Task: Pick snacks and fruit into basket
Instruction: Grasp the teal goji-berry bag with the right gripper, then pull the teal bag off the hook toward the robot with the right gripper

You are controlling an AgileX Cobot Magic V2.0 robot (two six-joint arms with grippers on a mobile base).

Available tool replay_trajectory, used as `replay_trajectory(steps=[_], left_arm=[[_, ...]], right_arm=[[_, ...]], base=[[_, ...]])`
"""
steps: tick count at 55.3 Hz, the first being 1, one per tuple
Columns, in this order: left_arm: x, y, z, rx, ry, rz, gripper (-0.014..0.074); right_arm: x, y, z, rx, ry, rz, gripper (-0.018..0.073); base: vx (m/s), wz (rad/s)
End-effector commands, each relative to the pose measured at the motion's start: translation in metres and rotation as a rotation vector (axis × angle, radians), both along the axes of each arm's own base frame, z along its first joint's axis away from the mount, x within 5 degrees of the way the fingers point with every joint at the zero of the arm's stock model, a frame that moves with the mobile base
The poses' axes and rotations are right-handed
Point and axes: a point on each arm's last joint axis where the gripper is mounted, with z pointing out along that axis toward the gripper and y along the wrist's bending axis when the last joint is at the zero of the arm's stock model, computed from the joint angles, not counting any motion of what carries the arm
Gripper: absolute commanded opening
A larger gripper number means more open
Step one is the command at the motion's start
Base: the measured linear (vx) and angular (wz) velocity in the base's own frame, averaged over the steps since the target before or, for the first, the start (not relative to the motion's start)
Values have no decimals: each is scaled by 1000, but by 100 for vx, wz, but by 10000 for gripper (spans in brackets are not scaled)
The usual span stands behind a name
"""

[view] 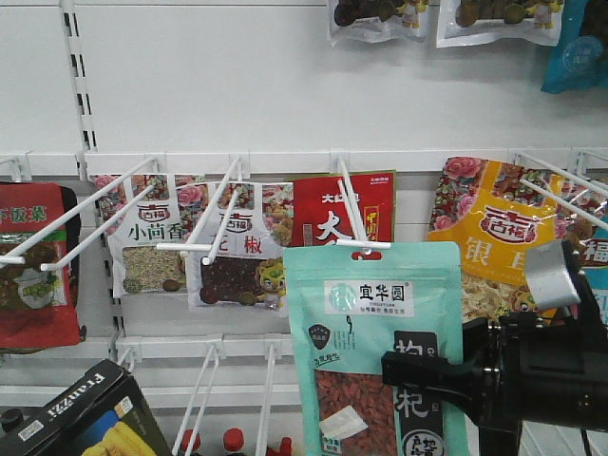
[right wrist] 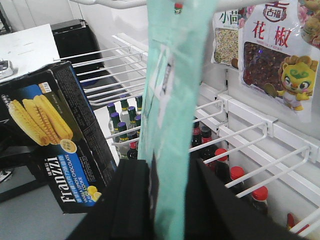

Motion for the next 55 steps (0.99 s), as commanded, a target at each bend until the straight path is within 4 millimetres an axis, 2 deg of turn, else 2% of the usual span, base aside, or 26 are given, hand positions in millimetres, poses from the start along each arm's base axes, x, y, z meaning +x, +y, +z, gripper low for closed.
replay_trajectory(steps=[1,23,31,43,55], left_arm=[[1,-2,18,-82,-101,-21,0],[1,-2,18,-83,-103,-21,0],[1,-2,18,-83,-103,-21,0],[0,-2,21,-101,-129,-32,0],[-2,-3,24,-120,-159,-44,0]], right_arm=[[-11,2,22,36,-69,29,-9],[-31,-1,38,10,-81,-9,-9],[-38,-5,42,-4,-74,-90,-9],[-55,-13,17,54,-15,-259,-9],[-82,-16,-2,177,-33,-310,-9]], base=[[0,0],[0,0],[0,0],[0,0],[0,0]])
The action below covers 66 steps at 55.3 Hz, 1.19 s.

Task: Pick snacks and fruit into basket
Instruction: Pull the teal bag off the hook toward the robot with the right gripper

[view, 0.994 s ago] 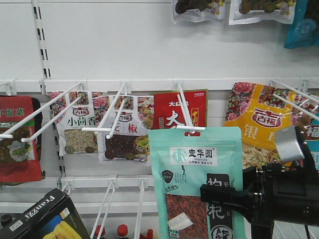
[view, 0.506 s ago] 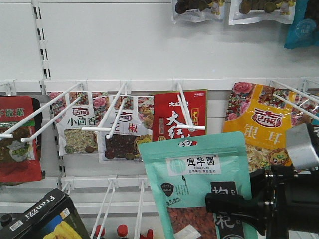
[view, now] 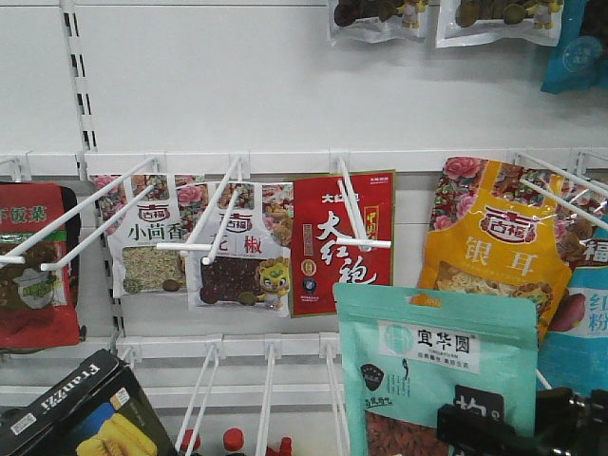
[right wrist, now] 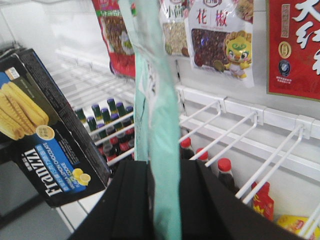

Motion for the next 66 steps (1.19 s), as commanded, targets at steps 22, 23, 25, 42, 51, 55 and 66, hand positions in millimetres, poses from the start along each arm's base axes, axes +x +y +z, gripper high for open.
replay_trajectory(steps=[22,23,25,42,51,55,66], left_arm=[[0,-2,18,-89,-110,-24,0],[0,-2,18,-89,-110,-24,0],[0,-2,18,-89,-110,-24,0],[0,-2,18,-87,-109,-24,0],[0,-2,18,-87,-109,-24,0],[0,-2,18,-87,-109,-24,0],[0,-2,18,-87,-109,-24,0]], right_arm=[[-34,-7,-11,137,-56,-112,-9],[-34,-7,-11,137,-56,-112,-9],[-34,-7,-11,138,-56,-112,-9],[-36,-5,-14,84,-62,-78,-9],[-36,-5,-16,51,-64,-68,-9],[-36,-5,-16,51,-64,-68,-9],[-36,-5,-16,51,-64,-68,-9]], base=[[0,0],[0,0],[0,0],[0,0],[0,0],[0,0],[0,0]])
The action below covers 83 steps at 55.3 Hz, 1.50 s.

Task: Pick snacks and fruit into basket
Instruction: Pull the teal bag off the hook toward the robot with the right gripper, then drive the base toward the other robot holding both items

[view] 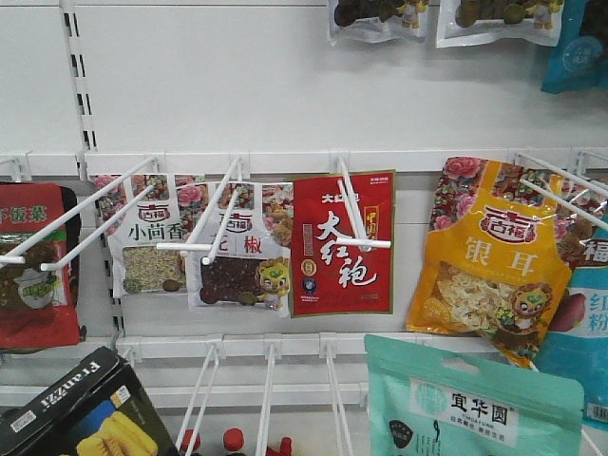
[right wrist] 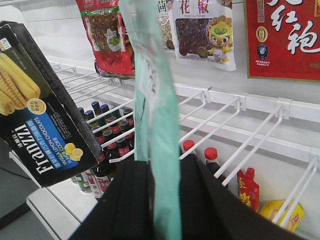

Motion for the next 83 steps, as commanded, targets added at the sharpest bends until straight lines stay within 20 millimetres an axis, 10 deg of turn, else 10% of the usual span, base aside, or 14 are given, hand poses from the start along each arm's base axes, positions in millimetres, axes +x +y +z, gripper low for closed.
replay_trajectory(steps=[1,83], left_arm=[[0,-1,17,-82,-101,-21,0],[0,-1,17,-81,-99,-20,0]], right_arm=[[0,1,15,53,-49,12,-9],[0,1,15,57,-49,12,-9]], base=[[0,0],[-9,-48]])
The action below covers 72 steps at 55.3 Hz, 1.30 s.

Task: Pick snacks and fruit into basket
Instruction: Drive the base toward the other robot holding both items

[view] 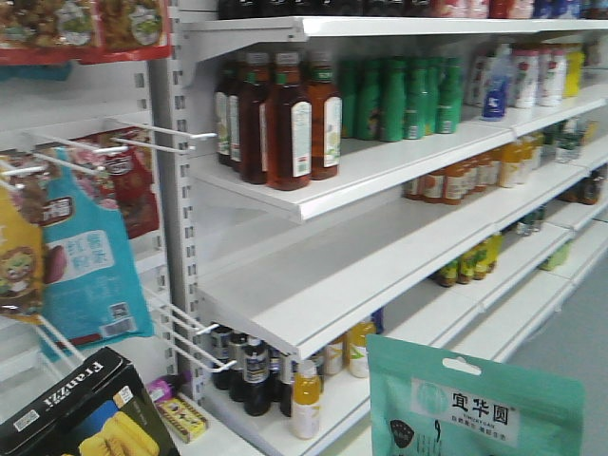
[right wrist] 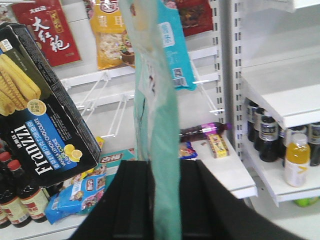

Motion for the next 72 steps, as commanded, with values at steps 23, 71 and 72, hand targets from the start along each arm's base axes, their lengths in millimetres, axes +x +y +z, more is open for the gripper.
replay_trajectory(steps=[23,71,72], left_arm=[[0,-1,17,-81,-99,-20,0],[0,-1,17,-81,-99,-20,0],[0,-1,17,-81,-99,-20,0]], right_arm=[[0,1,15,60,-49,10,-9],[0,1,15,58,-49,13,-9],[0,1,15,58,-49,13,-9]], base=[[-11,-62],[6,-43],[20,-46]])
